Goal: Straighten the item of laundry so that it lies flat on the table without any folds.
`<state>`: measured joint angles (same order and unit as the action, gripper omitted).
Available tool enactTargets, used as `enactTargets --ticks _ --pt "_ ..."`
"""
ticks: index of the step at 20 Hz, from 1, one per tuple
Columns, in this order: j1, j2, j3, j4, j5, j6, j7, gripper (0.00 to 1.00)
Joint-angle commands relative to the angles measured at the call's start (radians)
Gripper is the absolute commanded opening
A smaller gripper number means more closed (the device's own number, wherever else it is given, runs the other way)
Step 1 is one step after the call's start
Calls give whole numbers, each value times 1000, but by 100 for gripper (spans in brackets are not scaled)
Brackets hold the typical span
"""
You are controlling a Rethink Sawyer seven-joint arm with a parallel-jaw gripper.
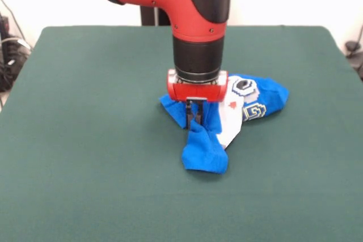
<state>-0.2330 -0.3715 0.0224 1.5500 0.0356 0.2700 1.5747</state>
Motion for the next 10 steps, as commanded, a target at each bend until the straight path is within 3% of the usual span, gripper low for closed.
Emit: enactTargets --ticks 1,10 --pt "30 25 105 -39 -41 -46 88 0" --pt "20 22 116 -37 -73 -52 82 0"
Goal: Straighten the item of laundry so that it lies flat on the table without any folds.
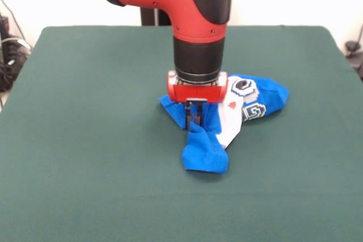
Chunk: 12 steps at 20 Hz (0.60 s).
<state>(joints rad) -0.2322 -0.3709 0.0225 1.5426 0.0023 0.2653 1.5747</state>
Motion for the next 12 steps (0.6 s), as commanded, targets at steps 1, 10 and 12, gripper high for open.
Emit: enactTargets --ticks 1,10,12 --pt "23 19 114 -29 -46 -49 80 0" --pt "-42 -58 115 -173 -71 253 -107 0" --pt "-80 -61 131 -239 -95 347 -182 0"
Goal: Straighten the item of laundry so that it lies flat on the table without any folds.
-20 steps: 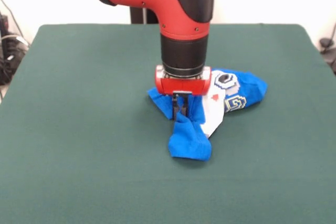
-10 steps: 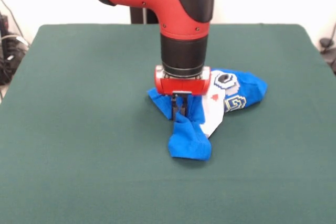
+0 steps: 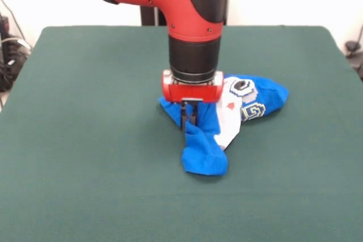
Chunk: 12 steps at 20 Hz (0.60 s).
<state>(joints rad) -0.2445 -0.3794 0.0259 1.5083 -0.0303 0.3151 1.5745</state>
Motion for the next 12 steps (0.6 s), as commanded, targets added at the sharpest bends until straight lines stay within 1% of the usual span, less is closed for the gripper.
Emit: enactTargets --ticks 1,3,7,10,12 --pt "-100 -42 154 -240 -73 346 -227 0" --pt "-147 -17 199 -299 -95 406 -292 0" --pt "-210 32 280 -394 -152 453 -367 0" --pt "-226 27 301 -423 -205 458 -378 0" --pt "-230 39 305 -476 -246 484 -403 0"
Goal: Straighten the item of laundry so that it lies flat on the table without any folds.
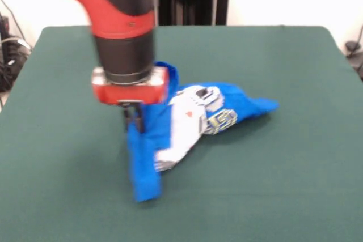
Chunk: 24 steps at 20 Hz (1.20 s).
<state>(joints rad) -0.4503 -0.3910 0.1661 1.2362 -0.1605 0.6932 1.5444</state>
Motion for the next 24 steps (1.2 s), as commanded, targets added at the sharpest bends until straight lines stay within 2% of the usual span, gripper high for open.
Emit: enactTargets --ticks 1,5,12,16,24 --pt "-28 70 169 -251 -134 131 -392 0" --pt "-63 137 230 -346 -160 179 -457 0" --pt "-77 189 270 -421 -174 200 -486 0" --pt "-78 192 264 -414 -167 180 -468 0" --pt "-79 158 251 -334 -168 115 -402 0"
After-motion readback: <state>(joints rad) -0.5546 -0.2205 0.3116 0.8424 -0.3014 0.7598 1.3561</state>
